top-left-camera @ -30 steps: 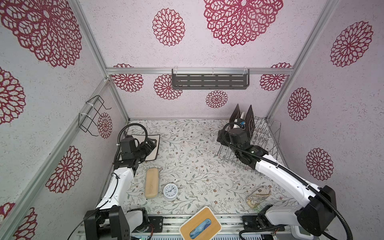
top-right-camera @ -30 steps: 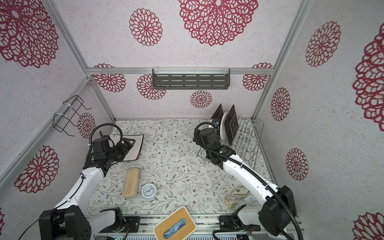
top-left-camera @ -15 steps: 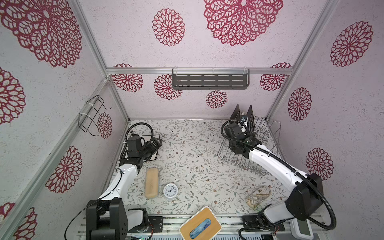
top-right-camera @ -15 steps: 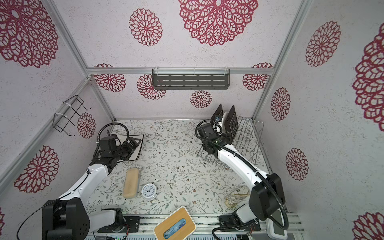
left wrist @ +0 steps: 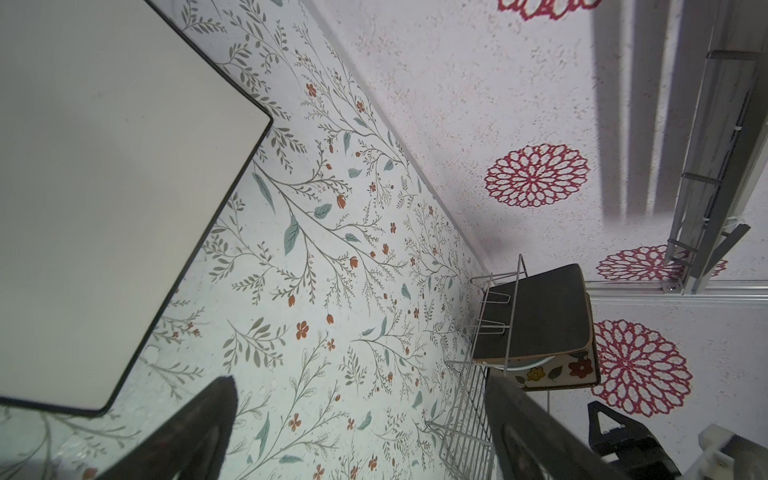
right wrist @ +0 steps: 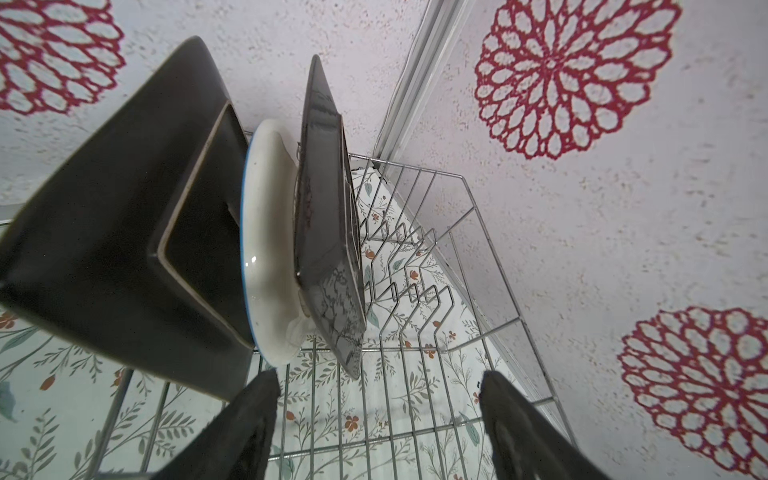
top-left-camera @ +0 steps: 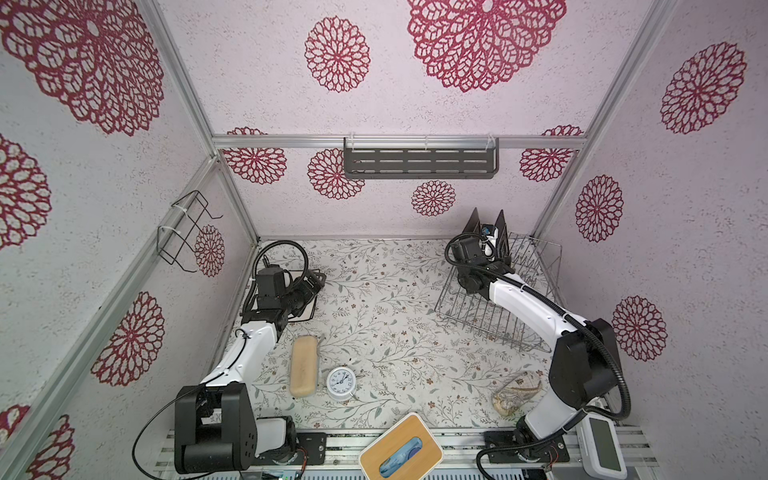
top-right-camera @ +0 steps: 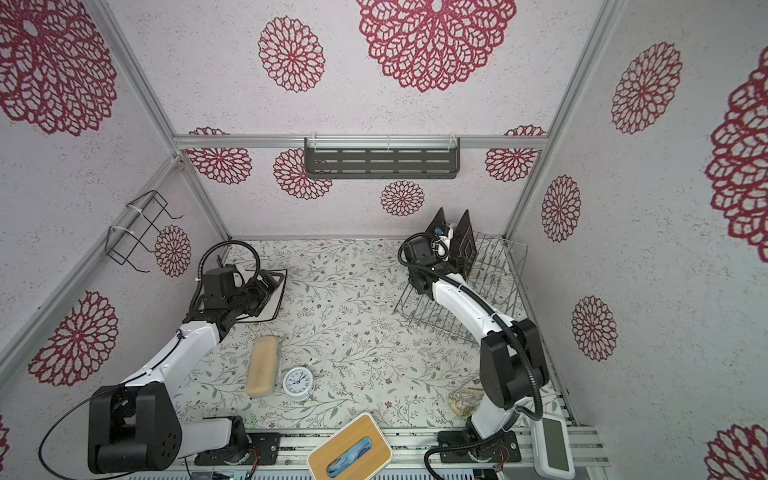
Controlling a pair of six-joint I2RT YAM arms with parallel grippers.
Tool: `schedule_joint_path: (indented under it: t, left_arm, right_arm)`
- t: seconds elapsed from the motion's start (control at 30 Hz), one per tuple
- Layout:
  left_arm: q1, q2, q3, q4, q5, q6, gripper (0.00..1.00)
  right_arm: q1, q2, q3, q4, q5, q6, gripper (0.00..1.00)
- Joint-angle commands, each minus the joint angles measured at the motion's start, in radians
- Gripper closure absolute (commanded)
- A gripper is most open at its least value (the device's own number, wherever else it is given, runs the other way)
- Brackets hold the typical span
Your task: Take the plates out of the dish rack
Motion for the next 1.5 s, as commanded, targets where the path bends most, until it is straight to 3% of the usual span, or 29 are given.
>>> schedule_joint_path:
  t: [0.0, 0.7, 1.47]
  left_arm:
    - [-0.014, 0.012, 0.036, 0.035, 0.009, -0.002, 0.03]
    - [-0.046, 0.075, 0.078, 0.041, 0.016, -0.017, 0.03]
    - [-0.067, 0.088, 0.081, 0.025, 0.013, -0.005, 0.03]
  right_arm:
    - [-0.016, 0.028, 0.049, 0.039, 0.048, -0.048, 0.23]
    - [-0.109, 0.143, 0.061, 0.191, 0.012, -0.149, 0.38]
    - [-0.143, 0.198, 0.083, 0.29, -0.034, -0.225, 0.57]
